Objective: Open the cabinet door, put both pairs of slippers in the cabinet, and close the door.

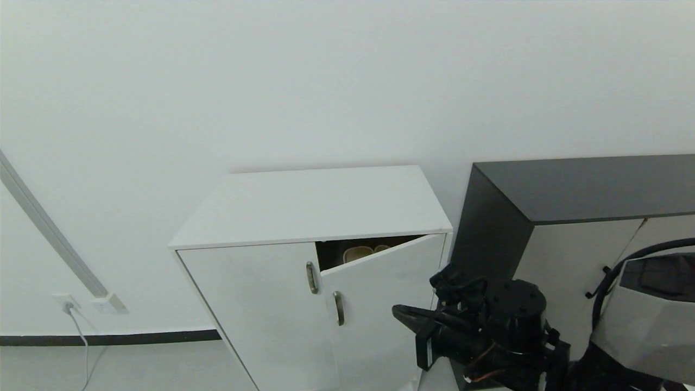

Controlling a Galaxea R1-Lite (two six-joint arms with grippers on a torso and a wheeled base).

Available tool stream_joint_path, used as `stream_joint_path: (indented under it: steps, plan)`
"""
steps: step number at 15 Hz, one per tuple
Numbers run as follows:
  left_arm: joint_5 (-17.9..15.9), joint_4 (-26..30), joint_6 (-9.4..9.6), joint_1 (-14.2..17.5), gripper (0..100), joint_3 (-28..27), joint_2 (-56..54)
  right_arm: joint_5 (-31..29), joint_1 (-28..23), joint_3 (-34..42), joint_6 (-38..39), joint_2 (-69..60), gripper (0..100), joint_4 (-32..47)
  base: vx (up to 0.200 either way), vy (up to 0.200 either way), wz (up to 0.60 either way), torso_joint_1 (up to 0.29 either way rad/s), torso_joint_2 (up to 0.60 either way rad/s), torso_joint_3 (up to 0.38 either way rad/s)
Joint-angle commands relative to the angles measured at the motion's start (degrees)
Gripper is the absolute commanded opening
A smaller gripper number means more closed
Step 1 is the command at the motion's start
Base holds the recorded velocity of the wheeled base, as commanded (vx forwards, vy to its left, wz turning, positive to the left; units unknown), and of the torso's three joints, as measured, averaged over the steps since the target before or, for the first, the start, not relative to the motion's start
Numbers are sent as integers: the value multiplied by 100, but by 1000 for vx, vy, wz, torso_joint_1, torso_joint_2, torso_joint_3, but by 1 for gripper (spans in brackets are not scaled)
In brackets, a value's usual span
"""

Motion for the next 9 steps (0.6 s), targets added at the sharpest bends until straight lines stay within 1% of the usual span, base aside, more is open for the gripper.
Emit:
stream_joint_path:
  steps: [1, 5, 9]
  plan:
    - [1, 2, 0, 0, 0, 1, 0, -238, -54, -569, 1, 579, 0, 67, 0, 0, 0, 0, 0, 0]
    - [1, 2, 0, 8, 0, 1, 0, -774, -265, -1439, -16, 755, 0, 840, 0, 0, 0, 0, 0, 0]
    - [1, 2, 0, 0, 0, 1, 0, -844, -485, -2151, -16, 931, 0, 1456, 0, 0, 0, 0, 0, 0]
